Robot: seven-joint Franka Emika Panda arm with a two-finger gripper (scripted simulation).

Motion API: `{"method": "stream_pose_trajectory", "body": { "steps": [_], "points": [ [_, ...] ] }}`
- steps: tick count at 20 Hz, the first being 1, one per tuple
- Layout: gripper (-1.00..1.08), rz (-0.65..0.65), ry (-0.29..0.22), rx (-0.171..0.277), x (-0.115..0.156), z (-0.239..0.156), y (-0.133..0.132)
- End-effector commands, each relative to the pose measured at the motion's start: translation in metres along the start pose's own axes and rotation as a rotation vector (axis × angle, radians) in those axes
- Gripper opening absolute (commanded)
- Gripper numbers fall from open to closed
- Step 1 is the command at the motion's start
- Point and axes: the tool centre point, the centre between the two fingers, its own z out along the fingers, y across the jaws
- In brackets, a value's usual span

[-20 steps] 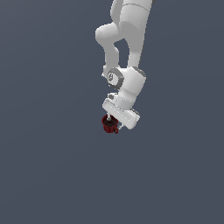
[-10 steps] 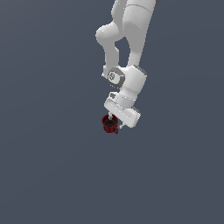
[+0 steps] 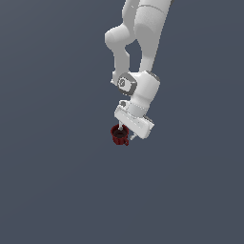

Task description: Pick up the object and move it to a goal position.

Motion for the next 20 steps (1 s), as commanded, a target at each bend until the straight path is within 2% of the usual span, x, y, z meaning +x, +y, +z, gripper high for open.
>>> {"method": "stream_pose_trajectory", "body": {
  "steps": [1,9,20],
  "points": [
    [0.68,0.002,0.001,0.000,-0.002,0.000,-0.002],
    [0.68,0.004,0.001,0.001,-0.004,0.001,-0.003],
    [0.68,0.006,0.001,0.001,-0.005,0.029,-0.003]
  ]
}}
